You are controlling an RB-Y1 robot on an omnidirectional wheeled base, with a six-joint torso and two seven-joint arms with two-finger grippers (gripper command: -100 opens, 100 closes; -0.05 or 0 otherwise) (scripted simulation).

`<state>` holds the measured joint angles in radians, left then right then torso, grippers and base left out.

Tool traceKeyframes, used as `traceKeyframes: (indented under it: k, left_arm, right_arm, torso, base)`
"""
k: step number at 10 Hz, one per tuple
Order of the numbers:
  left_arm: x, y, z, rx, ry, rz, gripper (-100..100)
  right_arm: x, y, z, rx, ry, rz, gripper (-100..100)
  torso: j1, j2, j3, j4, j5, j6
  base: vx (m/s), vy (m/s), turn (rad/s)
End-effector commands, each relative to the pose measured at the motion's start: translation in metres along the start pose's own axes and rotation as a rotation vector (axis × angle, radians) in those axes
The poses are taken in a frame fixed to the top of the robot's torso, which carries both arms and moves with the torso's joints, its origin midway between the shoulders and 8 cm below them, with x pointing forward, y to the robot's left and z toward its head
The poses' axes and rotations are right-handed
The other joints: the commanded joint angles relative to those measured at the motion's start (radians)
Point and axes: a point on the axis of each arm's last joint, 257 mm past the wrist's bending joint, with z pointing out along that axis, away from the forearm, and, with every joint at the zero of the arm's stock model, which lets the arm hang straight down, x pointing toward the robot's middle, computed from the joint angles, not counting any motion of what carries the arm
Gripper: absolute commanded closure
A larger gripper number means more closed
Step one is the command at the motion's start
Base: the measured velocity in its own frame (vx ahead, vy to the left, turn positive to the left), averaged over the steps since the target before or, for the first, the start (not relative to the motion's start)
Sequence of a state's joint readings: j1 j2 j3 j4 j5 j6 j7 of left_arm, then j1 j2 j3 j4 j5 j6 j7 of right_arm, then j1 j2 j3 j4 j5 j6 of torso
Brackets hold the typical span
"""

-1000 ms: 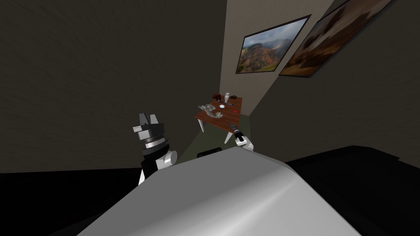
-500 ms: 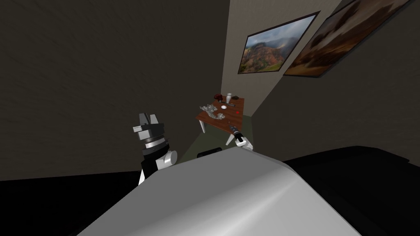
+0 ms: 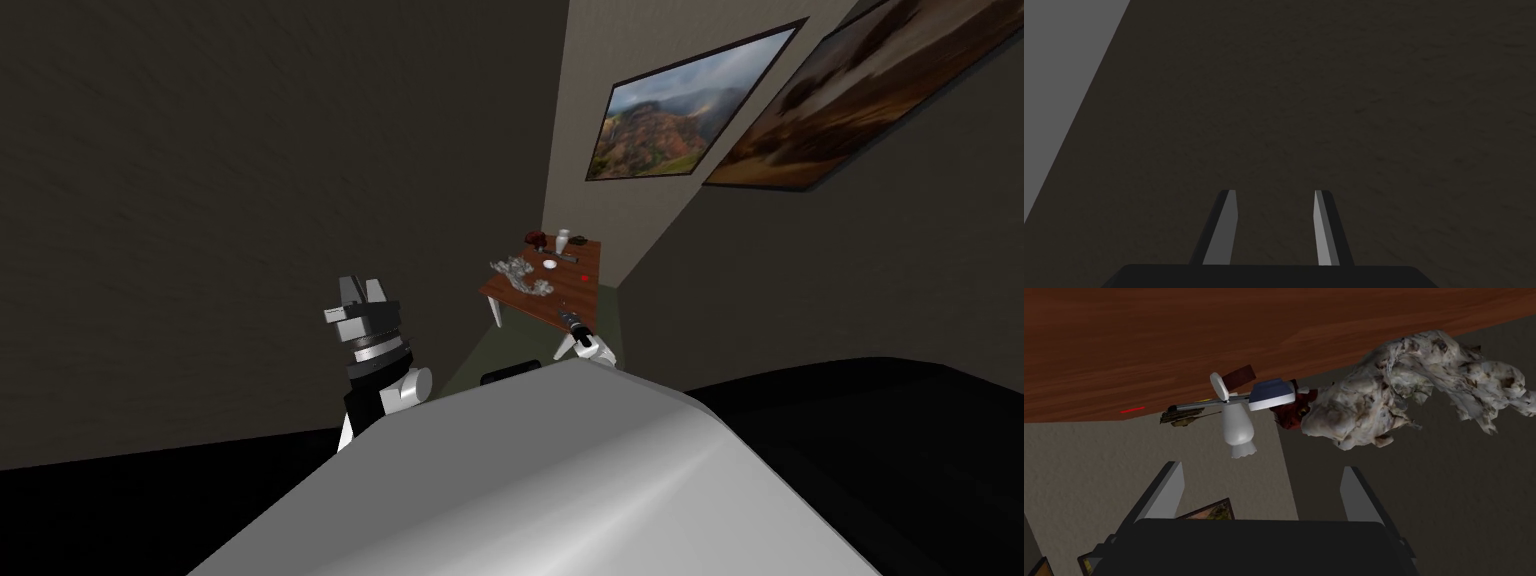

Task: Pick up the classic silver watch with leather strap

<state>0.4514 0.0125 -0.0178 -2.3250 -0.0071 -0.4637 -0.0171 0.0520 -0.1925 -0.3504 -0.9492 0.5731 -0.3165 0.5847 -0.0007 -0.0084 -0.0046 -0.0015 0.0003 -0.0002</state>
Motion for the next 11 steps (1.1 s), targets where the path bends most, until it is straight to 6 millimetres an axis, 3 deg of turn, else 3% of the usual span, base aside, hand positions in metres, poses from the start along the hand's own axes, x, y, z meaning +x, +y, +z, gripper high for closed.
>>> traceKeyframes:
  k: [1,3,7,11]
  left_arm:
    - [0.000,0.000,0.000,0.000,0.000,0.000,0]
    - [0.000,0.000,0.000,0.000,0.000,0.000,0]
    - [0.000,0.000,0.000,0.000,0.000,0.000,0]
    - [0.000,0.000,0.000,0.000,0.000,0.000,0]
  right_arm:
    - [0.012,-0.013,0.000,0.021,0.035,-0.076,-100]
    - [0.017,-0.015,-0.002,0.025,0.046,-0.073,-100]
    - [0.034,-0.046,-0.001,0.066,0.118,-0.226,-100]
    - [0.032,-0.069,0.000,0.090,0.150,-0.326,-100]
  torso:
    - [0.000,0.000,0.000,0.000,0.000,0.000]
    - [0.002,0.001,0.000,0.000,0.000,0.000]
    - [0.000,0.001,0.000,0.000,0.000,0.000]
    - [-0.001,0.000,0.000,0.000,0.000,0.000]
  base:
    - [0.170,0.019,0.052]
    - [0.059,0.018,0.003]
    - [0.098,-0.006,0.035]
    - [0.120,-0.019,0.026]
